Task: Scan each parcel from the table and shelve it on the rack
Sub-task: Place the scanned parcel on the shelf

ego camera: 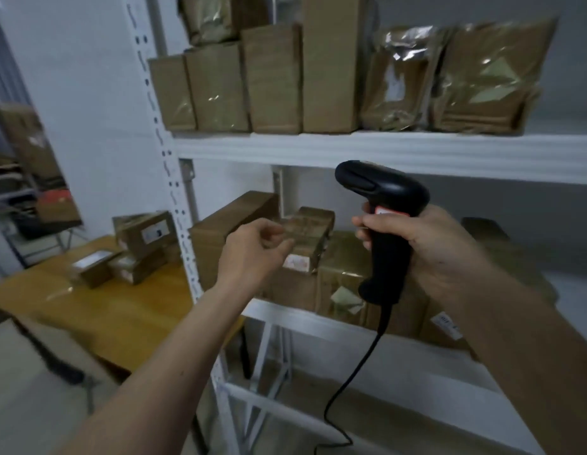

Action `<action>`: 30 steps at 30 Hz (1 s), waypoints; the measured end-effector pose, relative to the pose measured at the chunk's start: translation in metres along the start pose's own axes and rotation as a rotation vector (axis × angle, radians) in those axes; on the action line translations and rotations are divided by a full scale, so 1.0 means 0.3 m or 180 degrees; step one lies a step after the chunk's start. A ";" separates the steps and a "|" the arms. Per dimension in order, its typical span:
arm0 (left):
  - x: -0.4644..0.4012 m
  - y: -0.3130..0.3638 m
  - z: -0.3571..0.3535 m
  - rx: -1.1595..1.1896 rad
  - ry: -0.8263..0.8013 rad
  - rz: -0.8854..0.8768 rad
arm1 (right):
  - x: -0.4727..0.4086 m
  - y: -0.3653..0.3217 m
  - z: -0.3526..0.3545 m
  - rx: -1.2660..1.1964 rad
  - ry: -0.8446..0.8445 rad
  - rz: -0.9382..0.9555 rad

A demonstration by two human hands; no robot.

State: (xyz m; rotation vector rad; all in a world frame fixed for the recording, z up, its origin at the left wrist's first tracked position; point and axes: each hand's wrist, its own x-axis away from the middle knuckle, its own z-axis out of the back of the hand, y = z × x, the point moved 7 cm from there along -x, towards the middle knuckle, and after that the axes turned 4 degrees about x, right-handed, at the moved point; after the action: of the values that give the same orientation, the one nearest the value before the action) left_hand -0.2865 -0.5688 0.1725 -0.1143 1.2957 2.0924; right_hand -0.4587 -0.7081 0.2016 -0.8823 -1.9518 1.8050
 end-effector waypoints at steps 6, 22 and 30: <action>0.048 -0.314 0.108 0.0039 -0.0085 0.0511 | -0.003 0.238 -0.225 0.0019 0.0087 -0.0390; 0.083 -1.250 0.694 -0.0960 -0.0646 0.1182 | -0.100 0.878 -1.105 0.0236 0.0324 -0.1406; 0.065 -1.517 0.980 -0.0957 -0.0475 0.1403 | -0.195 0.974 -1.457 0.0321 0.0193 -0.1431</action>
State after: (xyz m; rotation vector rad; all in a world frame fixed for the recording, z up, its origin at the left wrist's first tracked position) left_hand 0.0368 -0.1865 -0.0355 0.2138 0.9722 2.6051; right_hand -0.0792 -0.4103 -0.0151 -0.4153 -1.8213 1.5736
